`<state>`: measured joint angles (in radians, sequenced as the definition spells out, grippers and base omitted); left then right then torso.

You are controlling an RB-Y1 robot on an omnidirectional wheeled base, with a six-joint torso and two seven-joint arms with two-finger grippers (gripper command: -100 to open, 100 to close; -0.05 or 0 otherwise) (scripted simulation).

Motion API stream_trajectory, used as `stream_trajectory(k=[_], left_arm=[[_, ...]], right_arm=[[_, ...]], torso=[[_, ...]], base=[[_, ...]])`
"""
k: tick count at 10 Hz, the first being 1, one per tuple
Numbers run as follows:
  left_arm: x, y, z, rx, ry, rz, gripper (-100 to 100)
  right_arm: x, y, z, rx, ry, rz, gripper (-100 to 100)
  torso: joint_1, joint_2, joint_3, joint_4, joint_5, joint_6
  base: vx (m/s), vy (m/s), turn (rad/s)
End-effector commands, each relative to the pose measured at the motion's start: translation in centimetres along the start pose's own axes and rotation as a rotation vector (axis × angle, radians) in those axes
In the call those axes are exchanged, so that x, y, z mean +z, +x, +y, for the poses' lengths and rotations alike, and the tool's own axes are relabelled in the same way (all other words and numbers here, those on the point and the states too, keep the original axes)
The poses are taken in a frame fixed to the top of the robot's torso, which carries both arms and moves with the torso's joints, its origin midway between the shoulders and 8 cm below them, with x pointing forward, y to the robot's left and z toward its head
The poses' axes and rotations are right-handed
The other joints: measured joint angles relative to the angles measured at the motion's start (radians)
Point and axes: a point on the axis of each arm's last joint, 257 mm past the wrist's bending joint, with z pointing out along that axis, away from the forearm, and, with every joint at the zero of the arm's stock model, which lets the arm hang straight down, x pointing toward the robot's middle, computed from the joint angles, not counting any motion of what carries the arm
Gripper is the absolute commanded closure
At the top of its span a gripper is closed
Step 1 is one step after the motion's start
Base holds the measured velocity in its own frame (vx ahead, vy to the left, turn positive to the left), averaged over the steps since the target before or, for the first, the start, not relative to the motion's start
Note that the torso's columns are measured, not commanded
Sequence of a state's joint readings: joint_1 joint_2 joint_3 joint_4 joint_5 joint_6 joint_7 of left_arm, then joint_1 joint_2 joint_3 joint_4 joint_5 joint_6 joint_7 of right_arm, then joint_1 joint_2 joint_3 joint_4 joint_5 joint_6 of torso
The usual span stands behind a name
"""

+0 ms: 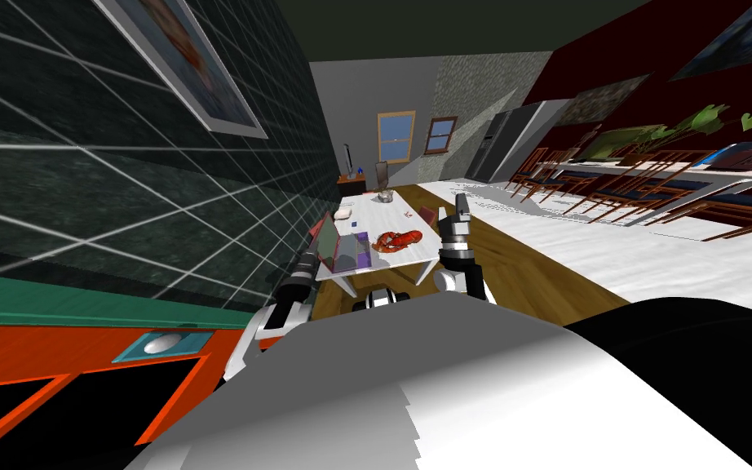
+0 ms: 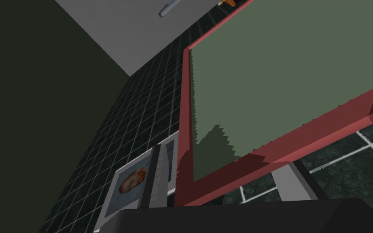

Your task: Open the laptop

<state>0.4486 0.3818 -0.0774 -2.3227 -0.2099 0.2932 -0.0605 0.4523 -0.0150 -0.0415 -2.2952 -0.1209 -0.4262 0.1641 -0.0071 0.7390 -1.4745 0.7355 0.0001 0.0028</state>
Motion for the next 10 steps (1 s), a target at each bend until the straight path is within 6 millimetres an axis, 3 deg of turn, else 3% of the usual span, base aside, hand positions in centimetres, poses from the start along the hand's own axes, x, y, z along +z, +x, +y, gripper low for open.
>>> stream_trajectory(k=[1, 4, 5, 7, 10], left_arm=[[-0.1, -0.3, 1.1, 0.144, -0.011, 0.002, 100], [0.0, -1.0, 2.0, 0.302, -0.014, -0.001, 100], [0.0, -1.1, 1.9, 0.277, -0.016, -0.006, 100], [0.5, -1.3, 3.3, 0.368, -0.023, -0.009, 100], [1.2, -1.4, 5.1, 0.491, -0.025, -0.01, 100]], right_arm=[[0.0, 0.0, 0.0, 0.0, 0.0, 0.0, 0], [0.0, 0.0, 0.0, 0.0, 0.0, 0.0, 0], [0.0, 0.0, 0.0, 0.0, 0.0, 0.0, 0], [0.0, 0.0, 0.0, 0.0, 0.0, 0.0, 0], [0.0, 0.0, 0.0, 0.0, 0.0, 0.0, 0]], torso=[[-0.001, -0.001, -0.001, -0.001, 0.0, 0.001], [0.0, -0.005, -0.003, -0.001, 0.001, 0.003], [0.003, -0.004, -0.003, 0.0, 0.001, 0.001], [0.013, -0.001, -0.002, 0.003, 0.002, -0.003], [0.01, -0.004, -0.003, 0.0, 0.002, -0.003]], base=[[-0.02, -0.154, -0.019], [-0.028, -0.163, -0.029], [-0.012, -0.072, -0.003], [-0.014, -0.083, -0.012], [-0.018, -0.108, -0.009]])
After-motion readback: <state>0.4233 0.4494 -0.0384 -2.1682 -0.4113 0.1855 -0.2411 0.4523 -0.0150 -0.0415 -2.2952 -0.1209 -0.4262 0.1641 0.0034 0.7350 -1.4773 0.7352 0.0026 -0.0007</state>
